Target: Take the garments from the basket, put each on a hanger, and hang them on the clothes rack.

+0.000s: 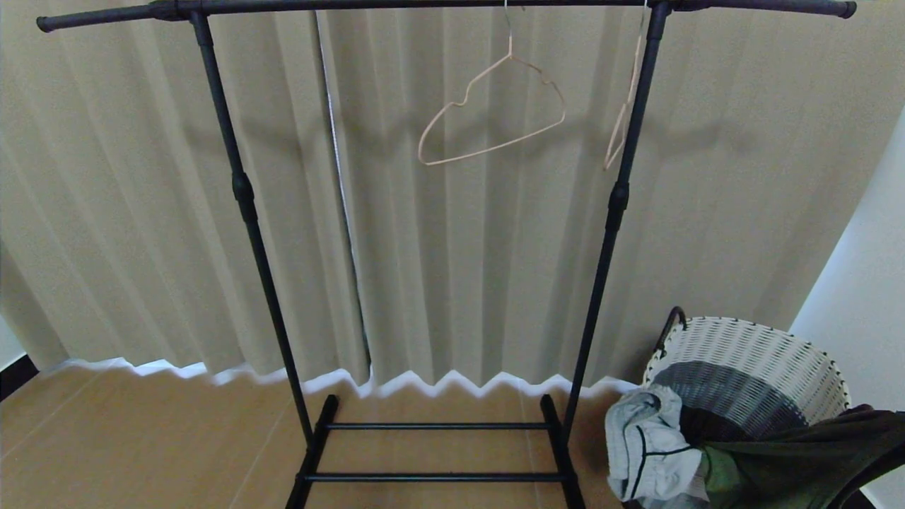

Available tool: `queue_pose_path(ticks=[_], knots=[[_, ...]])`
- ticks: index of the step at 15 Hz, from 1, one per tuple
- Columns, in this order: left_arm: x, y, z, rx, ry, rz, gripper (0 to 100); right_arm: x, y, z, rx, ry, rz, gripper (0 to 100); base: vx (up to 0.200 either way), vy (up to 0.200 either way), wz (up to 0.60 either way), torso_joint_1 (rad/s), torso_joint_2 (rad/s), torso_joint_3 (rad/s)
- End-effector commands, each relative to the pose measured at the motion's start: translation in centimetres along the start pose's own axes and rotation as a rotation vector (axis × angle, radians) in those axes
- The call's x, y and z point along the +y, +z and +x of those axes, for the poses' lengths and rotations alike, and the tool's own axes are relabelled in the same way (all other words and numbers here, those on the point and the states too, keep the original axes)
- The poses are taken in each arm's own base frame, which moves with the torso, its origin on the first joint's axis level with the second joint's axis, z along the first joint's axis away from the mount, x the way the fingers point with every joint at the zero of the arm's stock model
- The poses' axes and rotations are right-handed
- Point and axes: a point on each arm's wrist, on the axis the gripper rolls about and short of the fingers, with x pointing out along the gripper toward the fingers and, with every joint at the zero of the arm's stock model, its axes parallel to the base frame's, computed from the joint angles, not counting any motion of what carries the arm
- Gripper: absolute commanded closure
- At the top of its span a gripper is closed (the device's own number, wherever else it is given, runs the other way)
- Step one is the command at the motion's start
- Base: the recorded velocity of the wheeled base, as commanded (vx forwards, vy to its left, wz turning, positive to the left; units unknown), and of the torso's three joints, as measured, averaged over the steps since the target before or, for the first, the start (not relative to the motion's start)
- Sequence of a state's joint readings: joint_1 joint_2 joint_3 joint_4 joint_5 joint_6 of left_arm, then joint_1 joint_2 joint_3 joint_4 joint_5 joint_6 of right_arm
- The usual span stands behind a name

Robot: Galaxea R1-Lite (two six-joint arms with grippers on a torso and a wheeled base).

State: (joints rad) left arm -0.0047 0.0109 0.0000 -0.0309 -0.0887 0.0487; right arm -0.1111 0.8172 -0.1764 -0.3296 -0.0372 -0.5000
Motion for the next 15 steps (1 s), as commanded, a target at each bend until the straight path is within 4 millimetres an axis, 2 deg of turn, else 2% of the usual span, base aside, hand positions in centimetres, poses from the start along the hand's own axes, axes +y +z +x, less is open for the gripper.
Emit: queue_pose_path(ticks=[1,3,5,7,8,9,11,12,14,15], knots=[[0.0,0.0,0.0,0.002,0.0,0.0,0,-0.3,0.7,0.0,-0.021,0.014,-0.002,100,0.0,0.0,0.0,0.0,0.0,0.0],[0.0,0.0,0.0,-0.003,-0.005,0.007,0,-0.9,2.1,-0.2,-0.072,0.054,-0.002,100,0.0,0.0,0.0,0.0,0.0,0.0],[-0.1,0.7,-0.1,-0.056,-0.053,0.01,0,-1.0,3.3,-0.5,-0.125,0.172,0.025,100,0.0,0.0,0.0,0.0,0.0,0.0],[-0.3,2.9,-0.5,-0.116,-0.203,0.023,0,-0.8,4.4,-0.7,-0.163,0.27,0.075,100,0.0,0.0,0.0,0.0,0.0,0.0],[-0.4,5.4,-0.2,-0.112,-0.338,0.027,0,-0.5,5.5,-0.8,-0.191,0.346,0.102,100,0.0,0.0,0.0,0.0,0.0,0.0],[-0.4,6.5,0.2,-0.096,-0.387,0.025,0,-0.4,6.1,-0.9,-0.213,0.378,0.113,100,0.0,0.0,0.0,0.0,0.0,0.0],[-0.3,9.6,2.7,-0.021,-0.489,0.004,0,-0.2,7.8,-0.6,-0.245,0.442,0.131,100,0.0,0.0,0.0,0.0,0.0,0.0],[-0.2,10.5,3.7,-0.01,-0.505,0.001,0,-0.2,8.2,-0.4,-0.247,0.454,0.138,100,0.0,0.0,0.0,0.0,0.0,0.0],[-0.1,13.6,8.4,0.023,-0.566,-0.013,0,0.1,10.2,0.1,-0.26,0.522,0.198,100,0.0,0.0,0.0,0.0,0.0,0.0],[-0.1,13.6,8.4,0.023,-0.566,-0.013,0,0.1,10.2,0.1,-0.26,0.522,0.198,100,0.0,0.0,0.0,0.0,0.0,0.0]])
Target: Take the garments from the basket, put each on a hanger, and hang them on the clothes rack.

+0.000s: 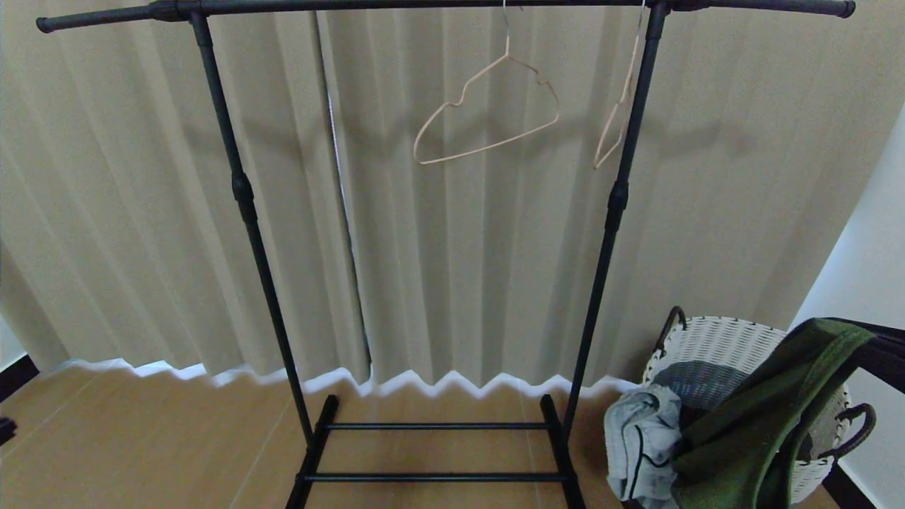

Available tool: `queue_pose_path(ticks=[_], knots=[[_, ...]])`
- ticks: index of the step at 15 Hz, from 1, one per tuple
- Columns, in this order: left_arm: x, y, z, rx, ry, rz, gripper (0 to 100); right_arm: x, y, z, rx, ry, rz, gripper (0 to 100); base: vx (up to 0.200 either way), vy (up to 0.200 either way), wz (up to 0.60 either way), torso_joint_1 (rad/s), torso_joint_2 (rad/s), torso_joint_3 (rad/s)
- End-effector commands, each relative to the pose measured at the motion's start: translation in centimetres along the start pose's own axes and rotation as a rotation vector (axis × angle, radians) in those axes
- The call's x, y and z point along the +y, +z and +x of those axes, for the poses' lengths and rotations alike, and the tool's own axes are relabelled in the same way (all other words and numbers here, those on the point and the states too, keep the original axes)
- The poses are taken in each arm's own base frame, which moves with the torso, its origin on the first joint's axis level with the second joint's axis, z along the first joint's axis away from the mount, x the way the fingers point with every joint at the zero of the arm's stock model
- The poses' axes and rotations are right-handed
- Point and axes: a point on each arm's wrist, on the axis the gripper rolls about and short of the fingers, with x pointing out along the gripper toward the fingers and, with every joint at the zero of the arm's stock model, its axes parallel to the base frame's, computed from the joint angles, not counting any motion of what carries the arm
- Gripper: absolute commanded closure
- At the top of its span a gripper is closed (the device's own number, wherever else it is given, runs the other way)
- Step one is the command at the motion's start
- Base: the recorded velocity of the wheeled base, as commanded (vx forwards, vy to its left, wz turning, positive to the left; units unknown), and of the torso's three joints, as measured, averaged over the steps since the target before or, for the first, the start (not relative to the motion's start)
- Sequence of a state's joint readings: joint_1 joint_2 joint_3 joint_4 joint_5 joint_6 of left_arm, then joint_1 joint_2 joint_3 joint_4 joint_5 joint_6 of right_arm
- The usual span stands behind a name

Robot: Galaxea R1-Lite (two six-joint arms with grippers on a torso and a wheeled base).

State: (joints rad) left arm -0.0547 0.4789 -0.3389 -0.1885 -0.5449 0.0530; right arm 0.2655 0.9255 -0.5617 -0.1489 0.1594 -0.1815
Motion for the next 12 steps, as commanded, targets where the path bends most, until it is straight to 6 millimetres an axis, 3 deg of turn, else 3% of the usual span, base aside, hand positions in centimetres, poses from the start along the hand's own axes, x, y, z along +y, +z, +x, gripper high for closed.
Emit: queue_pose_path(ticks=[1,2,4,10,12], knots=[[3.6,3.0,7.2,0.095,-0.087,-0.059,0,0.3,1.3,1.6,0.005,0.057,0.042,100,0.0,0.0,0.0,0.0,0.0,0.0],[4.0,3.6,9.6,0.117,-0.114,-0.065,0,0.3,1.6,2.0,0.001,0.07,0.051,100,0.0,0.0,0.0,0.0,0.0,0.0],[2.8,3.6,12.4,0.169,-0.143,-0.069,0,0.7,2.0,2.1,-0.011,0.101,0.084,100,0.0,0.0,0.0,0.0,0.0,0.0],[-7.5,0.3,20.1,0.321,-0.336,-0.006,0,1.1,3.3,2.3,-0.043,0.142,0.106,100,0.0,0.0,0.0,0.0,0.0,0.0],[-11.1,-0.3,22.3,0.337,-0.391,-0.059,0,1.1,3.3,2.5,-0.038,0.143,0.12,100,0.0,0.0,0.0,0.0,0.0,0.0]])
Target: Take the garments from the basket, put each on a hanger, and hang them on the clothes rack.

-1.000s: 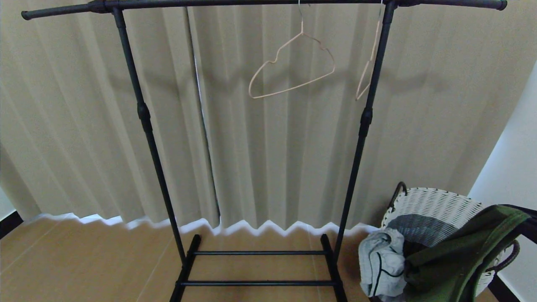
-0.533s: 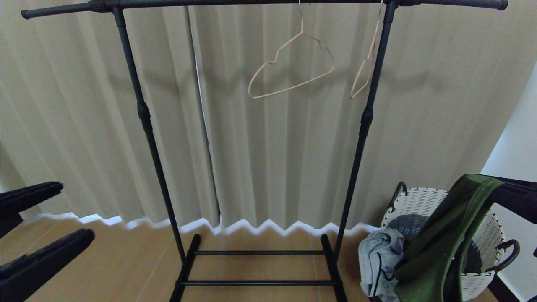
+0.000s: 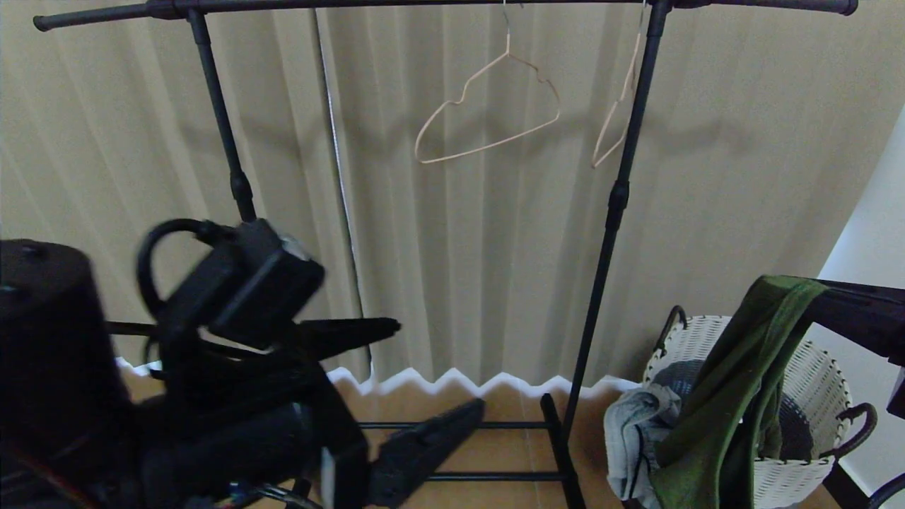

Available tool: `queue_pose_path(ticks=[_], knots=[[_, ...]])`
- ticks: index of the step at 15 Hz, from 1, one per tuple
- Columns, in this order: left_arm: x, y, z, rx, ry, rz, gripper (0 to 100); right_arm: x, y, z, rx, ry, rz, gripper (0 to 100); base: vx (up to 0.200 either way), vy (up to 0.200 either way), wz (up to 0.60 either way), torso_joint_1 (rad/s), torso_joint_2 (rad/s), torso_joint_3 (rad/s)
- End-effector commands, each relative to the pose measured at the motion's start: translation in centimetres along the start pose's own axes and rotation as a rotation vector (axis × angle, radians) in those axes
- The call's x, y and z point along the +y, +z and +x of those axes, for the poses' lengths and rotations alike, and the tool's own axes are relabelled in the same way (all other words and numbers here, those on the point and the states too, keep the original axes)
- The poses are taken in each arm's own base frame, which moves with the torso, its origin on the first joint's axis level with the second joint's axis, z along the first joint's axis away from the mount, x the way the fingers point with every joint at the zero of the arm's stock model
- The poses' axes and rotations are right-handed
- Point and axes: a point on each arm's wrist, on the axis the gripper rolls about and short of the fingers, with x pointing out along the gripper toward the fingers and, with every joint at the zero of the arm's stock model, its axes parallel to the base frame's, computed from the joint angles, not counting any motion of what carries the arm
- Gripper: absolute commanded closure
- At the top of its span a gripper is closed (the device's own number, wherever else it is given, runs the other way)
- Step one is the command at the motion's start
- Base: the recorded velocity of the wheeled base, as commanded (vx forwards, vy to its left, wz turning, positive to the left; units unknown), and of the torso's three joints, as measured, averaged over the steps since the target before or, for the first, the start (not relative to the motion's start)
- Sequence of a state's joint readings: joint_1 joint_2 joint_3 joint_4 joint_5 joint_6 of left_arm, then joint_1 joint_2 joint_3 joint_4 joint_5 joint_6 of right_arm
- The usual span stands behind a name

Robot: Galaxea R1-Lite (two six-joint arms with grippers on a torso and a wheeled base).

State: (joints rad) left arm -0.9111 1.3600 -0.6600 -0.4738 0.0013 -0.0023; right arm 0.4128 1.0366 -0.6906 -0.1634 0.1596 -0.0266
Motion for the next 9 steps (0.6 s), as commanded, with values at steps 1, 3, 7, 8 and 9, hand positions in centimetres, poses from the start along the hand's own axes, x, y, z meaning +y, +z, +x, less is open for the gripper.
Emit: queue_pose_path(ticks=[1,3,7,8,9], knots=[[-4.2,-1.2,6.4,0.087,-0.081,-0.045,0,0.0,0.1,0.2,0.003,0.001,0.004,100,0.0,0.0,0.0,0.0,0.0,0.0],[-6.4,-1.4,10.2,0.109,-0.084,-0.112,0,0.0,0.2,0.2,-0.003,0.001,0.006,100,0.0,0.0,0.0,0.0,0.0,0.0],[-9.7,-2.4,15.1,0.125,-0.063,-0.177,0,0.1,0.3,0.1,-0.006,0.009,0.018,100,0.0,0.0,0.0,0.0,0.0,0.0],[-10.1,-2.8,16.2,0.129,-0.051,-0.191,0,0.2,0.3,0.2,-0.006,0.016,0.021,100,0.0,0.0,0.0,0.0,0.0,0.0],[-10.3,-3.0,17.0,0.129,-0.04,-0.203,0,0.3,0.3,0.2,-0.006,0.024,0.023,100,0.0,0.0,0.0,0.0,0.0,0.0]])
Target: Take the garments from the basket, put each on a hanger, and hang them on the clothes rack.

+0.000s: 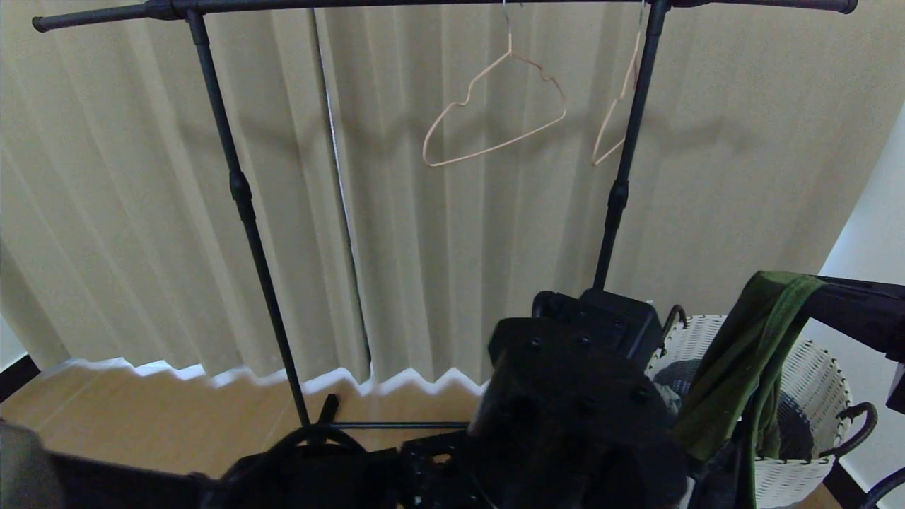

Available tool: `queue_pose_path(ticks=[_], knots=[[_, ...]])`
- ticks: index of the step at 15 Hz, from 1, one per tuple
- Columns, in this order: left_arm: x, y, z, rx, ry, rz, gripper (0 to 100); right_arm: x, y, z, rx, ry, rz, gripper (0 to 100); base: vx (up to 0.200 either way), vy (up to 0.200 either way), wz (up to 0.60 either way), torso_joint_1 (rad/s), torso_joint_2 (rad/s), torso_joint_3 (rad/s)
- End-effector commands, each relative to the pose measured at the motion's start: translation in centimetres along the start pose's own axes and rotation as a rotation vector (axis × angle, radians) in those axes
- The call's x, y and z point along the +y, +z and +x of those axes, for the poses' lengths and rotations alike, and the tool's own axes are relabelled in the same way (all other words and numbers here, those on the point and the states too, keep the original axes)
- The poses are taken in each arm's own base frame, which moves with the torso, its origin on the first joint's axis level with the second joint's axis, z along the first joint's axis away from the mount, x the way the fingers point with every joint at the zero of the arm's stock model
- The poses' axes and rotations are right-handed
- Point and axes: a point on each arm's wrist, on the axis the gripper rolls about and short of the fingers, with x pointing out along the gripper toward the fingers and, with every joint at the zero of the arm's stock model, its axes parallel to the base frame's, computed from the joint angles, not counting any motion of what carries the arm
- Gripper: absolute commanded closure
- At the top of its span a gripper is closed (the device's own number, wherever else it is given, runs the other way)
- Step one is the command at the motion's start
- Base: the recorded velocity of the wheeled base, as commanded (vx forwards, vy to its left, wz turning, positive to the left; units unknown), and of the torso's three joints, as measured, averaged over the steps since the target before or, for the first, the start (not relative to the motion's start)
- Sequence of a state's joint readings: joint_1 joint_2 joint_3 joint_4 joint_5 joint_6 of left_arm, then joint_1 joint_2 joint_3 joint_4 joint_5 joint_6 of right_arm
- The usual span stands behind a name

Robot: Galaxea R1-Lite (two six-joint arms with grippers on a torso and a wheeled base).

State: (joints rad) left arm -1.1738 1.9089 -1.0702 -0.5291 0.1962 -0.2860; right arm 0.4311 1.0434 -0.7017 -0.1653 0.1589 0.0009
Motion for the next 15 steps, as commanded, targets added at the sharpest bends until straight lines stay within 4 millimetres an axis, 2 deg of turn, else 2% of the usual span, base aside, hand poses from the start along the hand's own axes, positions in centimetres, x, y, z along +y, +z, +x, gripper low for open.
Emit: queue_pose_path(ticks=[1,2,3,4,5,8,15], knots=[[-0.7,-1.9,3.2,0.042,0.016,-0.01,0,0.2,0.0,0.0,-0.001,0.011,-0.001,100,0.0,0.0,0.0,0.0,0.0,0.0],[-0.8,-2.2,4.0,0.044,0.017,-0.017,0,0.2,0.0,0.0,-0.001,0.014,-0.002,100,0.0,0.0,0.0,0.0,0.0,0.0],[-0.8,-2.2,4.0,0.044,0.017,-0.017,0,0.2,0.0,0.0,-0.001,0.014,-0.002,100,0.0,0.0,0.0,0.0,0.0,0.0],[-0.6,-2.9,5.5,0.029,0.021,-0.021,0,0.2,0.0,-0.1,-0.001,0.014,-0.002,100,0.0,0.0,0.0,0.0,0.0,0.0],[-0.4,-3.2,5.9,0.029,0.032,-0.022,0,0.2,0.0,-0.1,-0.001,0.013,-0.002,100,0.0,0.0,0.0,0.0,0.0,0.0],[0.9,-5.1,7.4,0.068,0.104,-0.012,0,0.2,-0.1,-0.1,0.0,0.013,-0.002,100,0.0,0.0,0.0,0.0,0.0,0.0],[2.1,-6.8,6.5,0.156,0.202,0.071,0,0.2,-0.1,-0.1,-0.001,0.005,-0.005,100,0.0,0.0,0.0,0.0,0.0,0.0]])
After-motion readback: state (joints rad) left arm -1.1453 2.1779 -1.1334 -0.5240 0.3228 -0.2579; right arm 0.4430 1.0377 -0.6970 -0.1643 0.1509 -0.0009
